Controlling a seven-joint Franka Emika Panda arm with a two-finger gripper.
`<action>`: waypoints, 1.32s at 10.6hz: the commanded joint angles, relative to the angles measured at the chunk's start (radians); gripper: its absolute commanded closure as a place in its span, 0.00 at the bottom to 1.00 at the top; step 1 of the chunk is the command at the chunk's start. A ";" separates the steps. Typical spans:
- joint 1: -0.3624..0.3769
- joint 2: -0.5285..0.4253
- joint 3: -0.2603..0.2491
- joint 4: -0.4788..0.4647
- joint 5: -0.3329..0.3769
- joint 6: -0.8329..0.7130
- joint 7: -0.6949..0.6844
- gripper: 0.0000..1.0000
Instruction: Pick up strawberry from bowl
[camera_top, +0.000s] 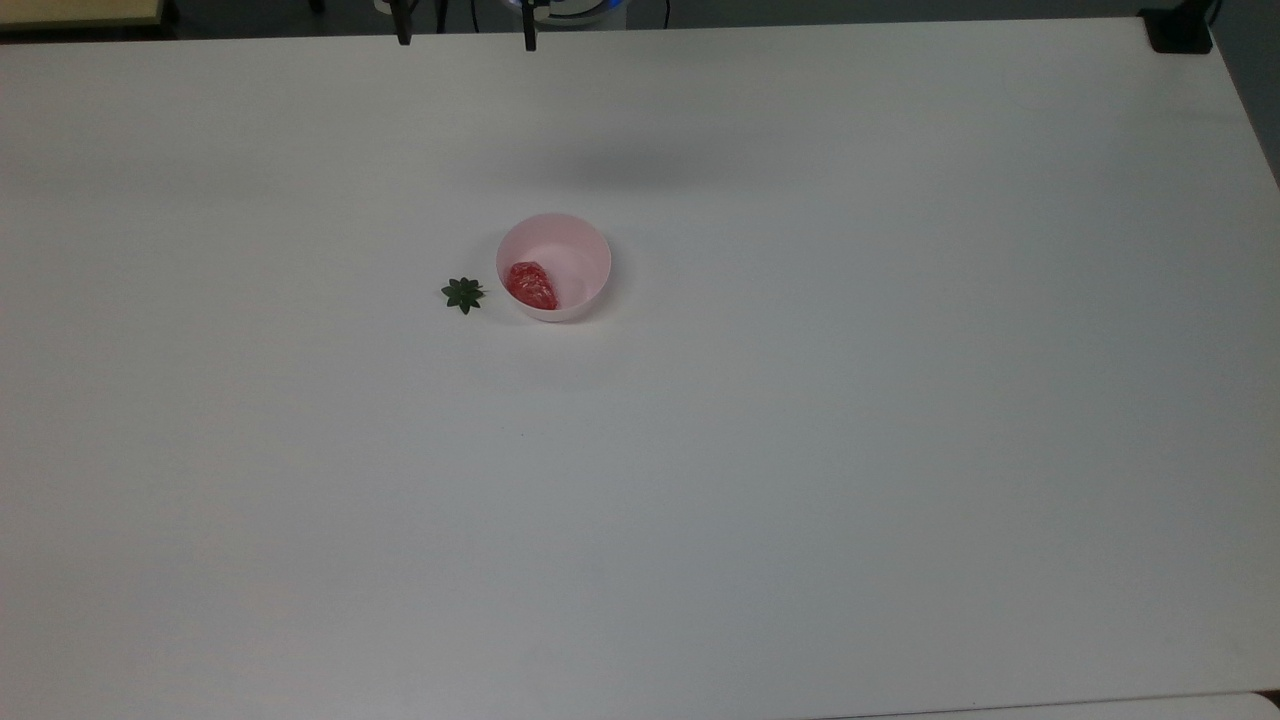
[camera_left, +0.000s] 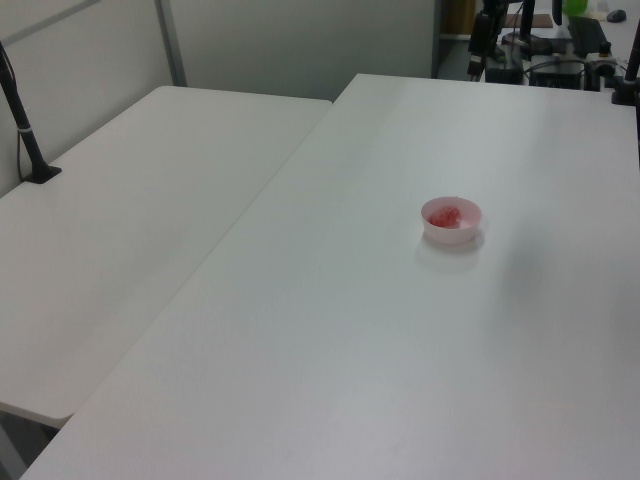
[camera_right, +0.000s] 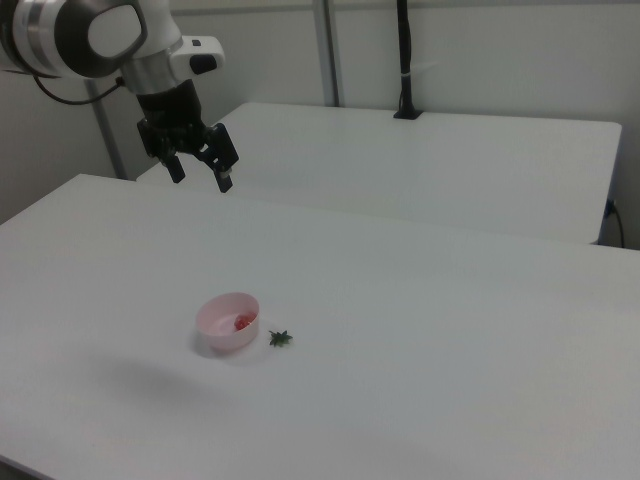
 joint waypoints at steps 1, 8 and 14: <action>0.011 -0.007 -0.006 -0.003 0.001 -0.028 -0.016 0.00; 0.011 -0.007 -0.004 -0.004 0.001 -0.027 -0.019 0.00; 0.012 0.002 -0.004 -0.012 0.001 -0.033 -0.258 0.00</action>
